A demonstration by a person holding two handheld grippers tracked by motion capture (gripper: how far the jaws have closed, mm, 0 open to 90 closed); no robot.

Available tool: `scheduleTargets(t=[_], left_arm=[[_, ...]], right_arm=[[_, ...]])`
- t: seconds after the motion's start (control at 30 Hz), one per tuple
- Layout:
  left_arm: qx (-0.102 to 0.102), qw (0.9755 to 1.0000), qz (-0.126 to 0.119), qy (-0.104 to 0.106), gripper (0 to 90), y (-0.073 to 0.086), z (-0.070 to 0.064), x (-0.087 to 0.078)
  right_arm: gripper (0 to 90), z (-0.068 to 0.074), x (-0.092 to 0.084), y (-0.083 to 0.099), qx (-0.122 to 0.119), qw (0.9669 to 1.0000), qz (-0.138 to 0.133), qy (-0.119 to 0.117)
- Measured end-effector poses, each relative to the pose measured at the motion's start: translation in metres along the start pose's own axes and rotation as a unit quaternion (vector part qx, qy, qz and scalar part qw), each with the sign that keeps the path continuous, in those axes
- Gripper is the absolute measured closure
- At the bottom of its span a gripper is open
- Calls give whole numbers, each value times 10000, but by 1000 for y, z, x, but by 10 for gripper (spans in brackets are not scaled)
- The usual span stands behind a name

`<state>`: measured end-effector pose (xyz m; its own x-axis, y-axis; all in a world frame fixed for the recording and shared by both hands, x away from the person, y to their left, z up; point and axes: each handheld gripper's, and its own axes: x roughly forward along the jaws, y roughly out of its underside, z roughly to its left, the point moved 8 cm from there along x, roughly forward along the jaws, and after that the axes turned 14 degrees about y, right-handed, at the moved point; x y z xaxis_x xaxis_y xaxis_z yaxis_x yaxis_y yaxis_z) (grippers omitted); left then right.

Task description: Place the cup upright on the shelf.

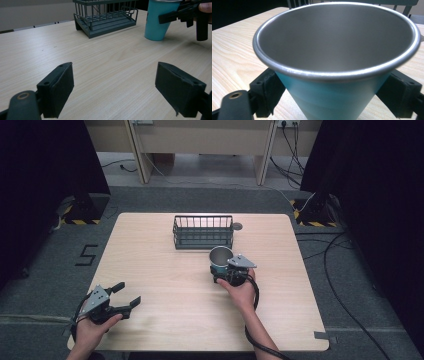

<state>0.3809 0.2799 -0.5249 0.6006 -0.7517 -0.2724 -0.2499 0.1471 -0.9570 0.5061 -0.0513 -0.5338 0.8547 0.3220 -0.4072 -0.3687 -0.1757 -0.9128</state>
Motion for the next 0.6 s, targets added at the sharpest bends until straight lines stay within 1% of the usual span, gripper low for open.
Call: scheduleTargets(t=[0.1, 0.3, 0.6], left_arm=[[-1, 10000, -1, 4, 149, 0, 0, 0], [-7, 10000, -1, 3, 149, 0, 0, 0], [-9, 10000, 2, 2, 149, 0, 0, 0]], right_arm=[[175, 0, -1, 0, 6, 10000, -35, 1], [179, 3, -3, 0, 25, 9999, -79, -73], [179, 4, -9, -11, 75, 9997, -200, -104]])
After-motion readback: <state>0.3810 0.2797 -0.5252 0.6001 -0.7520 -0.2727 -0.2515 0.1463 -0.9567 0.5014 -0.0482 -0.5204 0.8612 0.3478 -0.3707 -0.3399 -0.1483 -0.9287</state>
